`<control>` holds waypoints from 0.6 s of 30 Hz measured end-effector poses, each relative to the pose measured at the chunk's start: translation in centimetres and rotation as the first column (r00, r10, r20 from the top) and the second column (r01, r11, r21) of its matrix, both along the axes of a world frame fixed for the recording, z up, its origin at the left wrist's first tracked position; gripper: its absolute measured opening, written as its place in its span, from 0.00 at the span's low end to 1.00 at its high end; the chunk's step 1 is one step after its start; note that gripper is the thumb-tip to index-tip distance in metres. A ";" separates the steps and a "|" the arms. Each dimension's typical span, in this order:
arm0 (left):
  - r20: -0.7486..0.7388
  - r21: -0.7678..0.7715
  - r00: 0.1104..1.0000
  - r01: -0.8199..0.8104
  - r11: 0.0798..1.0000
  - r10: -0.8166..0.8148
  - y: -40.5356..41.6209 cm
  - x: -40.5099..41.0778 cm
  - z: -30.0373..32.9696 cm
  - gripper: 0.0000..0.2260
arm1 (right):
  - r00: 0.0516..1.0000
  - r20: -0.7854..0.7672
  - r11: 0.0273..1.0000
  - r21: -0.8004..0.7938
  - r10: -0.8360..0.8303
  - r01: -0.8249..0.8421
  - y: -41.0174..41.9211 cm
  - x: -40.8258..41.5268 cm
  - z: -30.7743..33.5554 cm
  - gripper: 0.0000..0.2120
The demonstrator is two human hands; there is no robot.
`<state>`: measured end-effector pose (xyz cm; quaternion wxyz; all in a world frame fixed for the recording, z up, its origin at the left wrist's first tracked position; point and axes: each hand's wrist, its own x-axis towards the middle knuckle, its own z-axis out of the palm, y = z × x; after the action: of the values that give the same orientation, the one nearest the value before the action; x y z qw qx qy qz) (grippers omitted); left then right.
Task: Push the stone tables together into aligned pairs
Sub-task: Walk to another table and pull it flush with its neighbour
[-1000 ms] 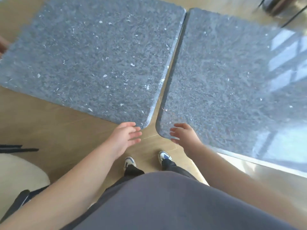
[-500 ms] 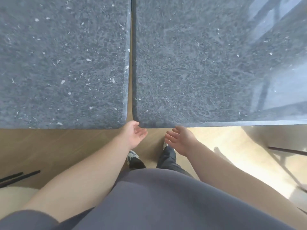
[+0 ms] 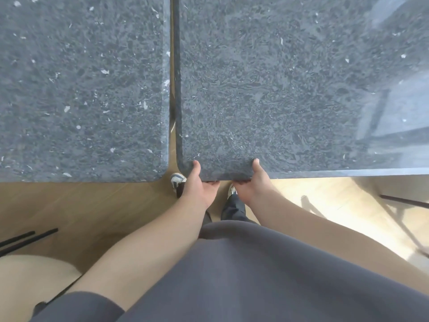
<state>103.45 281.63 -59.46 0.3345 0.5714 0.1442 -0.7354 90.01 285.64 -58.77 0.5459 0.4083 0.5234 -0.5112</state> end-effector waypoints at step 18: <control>-0.065 0.027 0.994 0.091 0.995 -0.089 -1.1 1.6 -1.1 0.21 | 0.979 -0.130 0.987 0.025 -0.156 0.161 -1.0 1.5 0.6 0.15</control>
<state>105.05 280.55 -60.56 0.2876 0.5585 0.1402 -0.7654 91.54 284.61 -58.14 0.4616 0.4247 0.5320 -0.5687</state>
